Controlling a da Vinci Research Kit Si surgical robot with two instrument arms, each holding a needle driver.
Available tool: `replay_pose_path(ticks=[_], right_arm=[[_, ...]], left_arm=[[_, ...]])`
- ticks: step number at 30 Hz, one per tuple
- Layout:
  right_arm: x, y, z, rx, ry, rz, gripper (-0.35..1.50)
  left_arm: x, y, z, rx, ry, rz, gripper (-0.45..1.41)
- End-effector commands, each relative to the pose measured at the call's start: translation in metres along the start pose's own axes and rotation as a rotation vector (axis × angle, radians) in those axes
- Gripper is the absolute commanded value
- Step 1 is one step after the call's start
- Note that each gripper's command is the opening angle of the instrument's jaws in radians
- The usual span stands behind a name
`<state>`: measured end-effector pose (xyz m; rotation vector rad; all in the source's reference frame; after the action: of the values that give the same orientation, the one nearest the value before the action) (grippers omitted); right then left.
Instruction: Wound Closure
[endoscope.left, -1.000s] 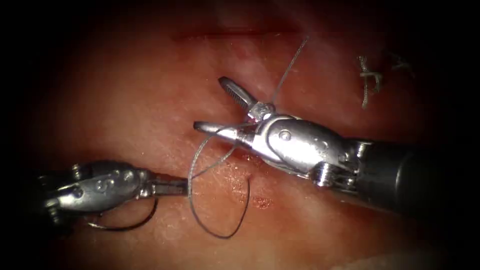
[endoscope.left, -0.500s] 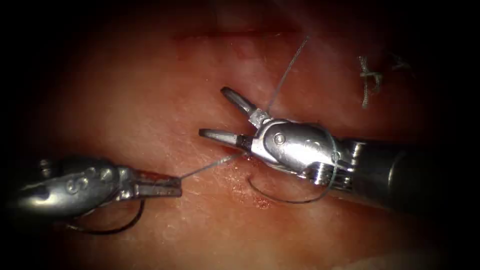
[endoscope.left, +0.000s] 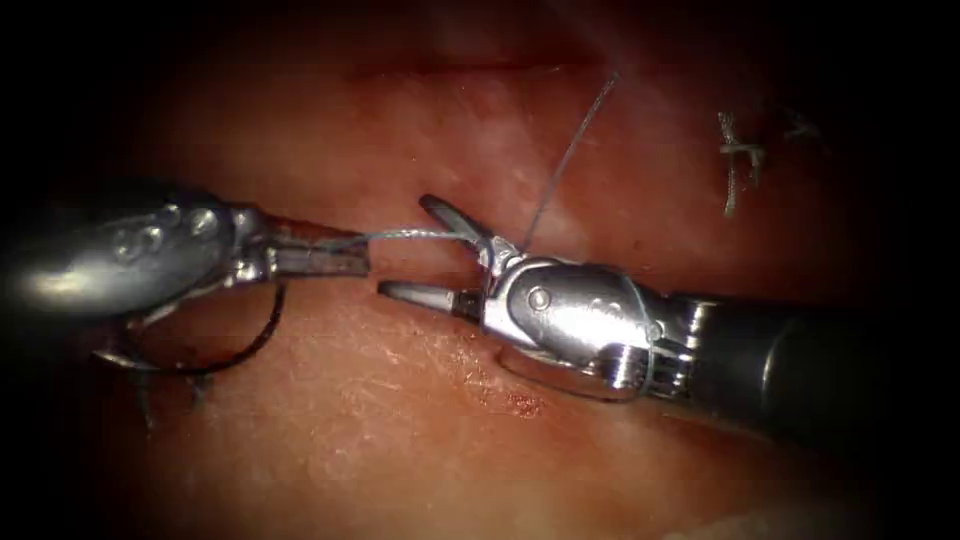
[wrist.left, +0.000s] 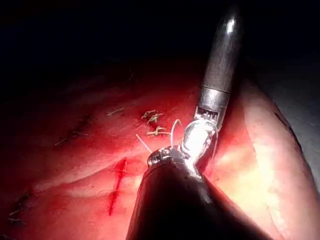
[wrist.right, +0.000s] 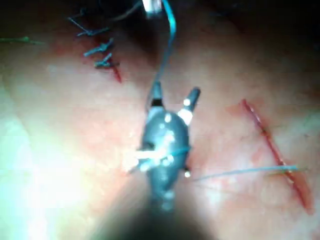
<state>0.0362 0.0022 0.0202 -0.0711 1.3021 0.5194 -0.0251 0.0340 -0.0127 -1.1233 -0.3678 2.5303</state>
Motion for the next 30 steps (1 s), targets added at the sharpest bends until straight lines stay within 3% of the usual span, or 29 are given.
replay_pose_path(ticks=[1,8,12,14,22,30], right_arm=[[-0.0005,-0.0008,0.0007,0.035,-0.022,-0.022,1.06],[-0.0007,-0.0006,0.0005,0.086,-0.055,-0.054,1.05],[-0.0008,-0.0004,0.0006,0.094,-0.063,-0.108,0.91],[-0.0008,0.0,0.0008,0.093,-0.066,-0.148,0.83],[-0.0017,0.0019,0.0007,0.088,-0.067,-0.297,0.91],[-0.0019,0.0023,-0.0003,0.1,-0.06,-0.363,0.86]], left_arm=[[0.0001,-0.0023,0.0015,0.0,0.003,0.001,-0.45],[-0.0025,-0.0046,0.0025,-0.009,-0.032,0.025,-0.45],[-0.0042,-0.0048,0.0036,-0.006,-0.05,0.012,-0.45],[-0.0045,-0.0048,0.0039,-0.004,-0.053,0.015,-0.45],[-0.0043,-0.0044,0.0041,-0.007,-0.052,0.012,-0.45],[-0.0045,-0.0042,0.0043,-0.007,-0.051,0.013,-0.45]])
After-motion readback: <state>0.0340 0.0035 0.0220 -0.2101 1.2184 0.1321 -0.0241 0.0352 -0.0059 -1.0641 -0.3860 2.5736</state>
